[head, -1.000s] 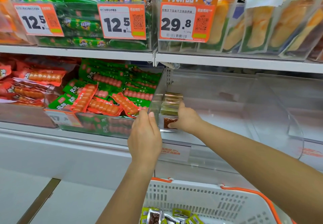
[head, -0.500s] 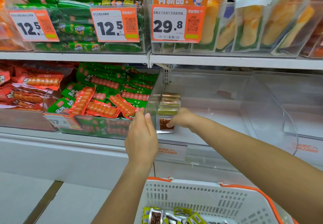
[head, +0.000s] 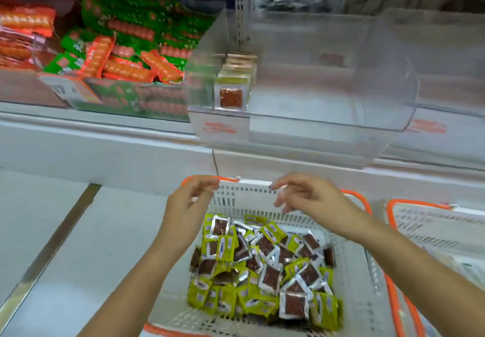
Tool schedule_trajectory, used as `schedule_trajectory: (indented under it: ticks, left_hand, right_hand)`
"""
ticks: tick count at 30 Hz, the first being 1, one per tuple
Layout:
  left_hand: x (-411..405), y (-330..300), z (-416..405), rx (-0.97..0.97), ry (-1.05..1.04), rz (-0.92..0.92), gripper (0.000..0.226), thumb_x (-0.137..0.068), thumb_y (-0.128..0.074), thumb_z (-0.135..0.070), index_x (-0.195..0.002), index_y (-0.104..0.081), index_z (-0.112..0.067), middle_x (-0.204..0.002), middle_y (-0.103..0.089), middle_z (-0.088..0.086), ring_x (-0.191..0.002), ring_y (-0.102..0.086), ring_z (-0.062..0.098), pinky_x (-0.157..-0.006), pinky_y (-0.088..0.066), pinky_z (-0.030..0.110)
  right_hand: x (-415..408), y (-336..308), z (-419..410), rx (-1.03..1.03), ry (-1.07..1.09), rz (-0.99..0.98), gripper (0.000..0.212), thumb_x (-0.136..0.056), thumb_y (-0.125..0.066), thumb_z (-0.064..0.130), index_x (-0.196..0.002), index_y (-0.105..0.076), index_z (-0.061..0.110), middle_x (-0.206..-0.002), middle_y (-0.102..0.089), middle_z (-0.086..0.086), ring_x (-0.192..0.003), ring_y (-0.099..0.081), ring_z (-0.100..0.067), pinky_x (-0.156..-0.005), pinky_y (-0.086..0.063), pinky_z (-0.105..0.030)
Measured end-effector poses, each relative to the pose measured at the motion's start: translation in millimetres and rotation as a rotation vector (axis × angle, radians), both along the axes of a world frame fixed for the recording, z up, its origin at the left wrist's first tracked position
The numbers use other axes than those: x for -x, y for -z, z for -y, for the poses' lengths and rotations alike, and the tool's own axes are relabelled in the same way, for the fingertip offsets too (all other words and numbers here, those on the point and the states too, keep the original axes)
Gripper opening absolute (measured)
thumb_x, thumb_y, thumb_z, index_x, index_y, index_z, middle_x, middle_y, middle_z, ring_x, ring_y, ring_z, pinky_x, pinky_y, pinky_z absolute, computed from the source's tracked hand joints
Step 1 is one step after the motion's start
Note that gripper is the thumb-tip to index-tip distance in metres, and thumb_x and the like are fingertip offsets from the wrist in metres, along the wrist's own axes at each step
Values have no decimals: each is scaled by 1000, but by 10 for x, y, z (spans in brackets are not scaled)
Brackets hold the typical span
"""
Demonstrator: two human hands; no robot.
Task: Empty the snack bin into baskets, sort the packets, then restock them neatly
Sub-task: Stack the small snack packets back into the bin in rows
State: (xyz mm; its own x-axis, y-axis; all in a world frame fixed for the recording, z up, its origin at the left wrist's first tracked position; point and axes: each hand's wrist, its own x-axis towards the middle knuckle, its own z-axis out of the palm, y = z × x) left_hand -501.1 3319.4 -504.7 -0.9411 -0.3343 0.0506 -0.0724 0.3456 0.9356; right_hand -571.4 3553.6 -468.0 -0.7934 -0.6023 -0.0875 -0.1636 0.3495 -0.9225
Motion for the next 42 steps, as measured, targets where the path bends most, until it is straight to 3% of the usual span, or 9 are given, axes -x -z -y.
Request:
schedule_trajectory:
  ticks: [4, 14, 18, 23, 26, 29, 32, 37, 42]
  left_hand:
    - [-182, 945, -151, 74, 159, 406, 20, -95, -55, -17, -93, -65, -34, -89, -69, -15, -75, -65, 14, -65, -46, 23]
    - [183, 2406, -331, 768, 384, 802, 83, -88, -55, -52, -152, -14, -18, -156, -21, 7, -140, -28, 25, -108, -32, 35]
    - [317, 2683, -415, 741, 311, 887, 88, -89, -47, -61, -153, -2, -20, -160, -4, 6, -141, -26, 31, -106, -33, 43]
    - [277, 2808, -320, 668, 237, 734, 65, -95, -50, -39, -151, -20, -21, -148, -37, 5, -128, -44, 29, -99, -40, 40]
    - [287, 2728, -234, 584, 140, 681, 50, -97, -48, -22, -145, -34, -21, -127, -59, 10, -108, -58, 32, -78, -43, 35]
    - [277, 2632, -218, 573, 102, 701, 53, -95, -44, -11, -147, -34, -19, -101, -67, 16, -84, -60, 34, -64, -37, 32]
    - [319, 2500, -192, 561, 92, 700, 56, -92, -45, -3, -145, -37, -21, -92, -66, 18, -80, -60, 35, -60, -37, 31]
    - [354, 2083, -233, -231, 20, 623, 41, -89, -57, 2, -119, -58, -27, -103, -70, 4, -89, -67, 22, -76, -52, 28]
    - [328, 2064, -314, -268, 268, 696, 40, -84, -70, -11, -94, -67, -50, -124, -62, -3, -119, -56, 22, -104, -42, 47]
  right_hand:
    - [-86, 1323, -206, -428, -87, 140, 20, -93, -57, 27, -112, -62, 32, -91, -65, 11, -90, -66, -15, -82, -48, -25]
    - [-17, 2979, -277, -824, -178, -70, 62, -92, -54, 31, -148, -26, 25, -146, -38, -1, -134, -36, -20, -104, -40, -33]
    - [138, 3160, -136, -867, -169, -413, 85, -60, -82, 21, -137, -45, 23, -126, -54, -11, -112, -59, -30, -76, -55, -35]
    - [231, 3223, -58, -923, -131, -554, 83, -30, -87, 5, -110, -67, 19, -122, -60, -14, -107, -62, -34, -58, -56, -34]
    - [375, 3204, -18, -933, -203, -528, 69, -60, -85, 17, -123, -59, 16, -142, -46, -12, -123, -53, -30, -73, -55, -37]
    - [469, 3284, -8, -949, -382, -406, 56, -99, -47, 25, -149, -23, 25, -155, -26, 2, -132, -41, -23, -87, -48, -36]
    - [512, 3229, 46, -954, -264, -460, 43, -99, -44, 25, -142, -38, 28, -127, -58, 0, -112, -56, -24, -81, -51, -34]
    - [329, 3024, 24, -230, 378, 268, 30, -97, -51, 21, -67, -53, 27, -57, -46, 5, -59, -50, -17, -72, -51, -44]
    - [14, 2756, -16, 185, 605, 962, 8, -93, -58, 14, -100, -55, 14, -76, -52, 2, -61, -65, -21, -78, -58, -36]
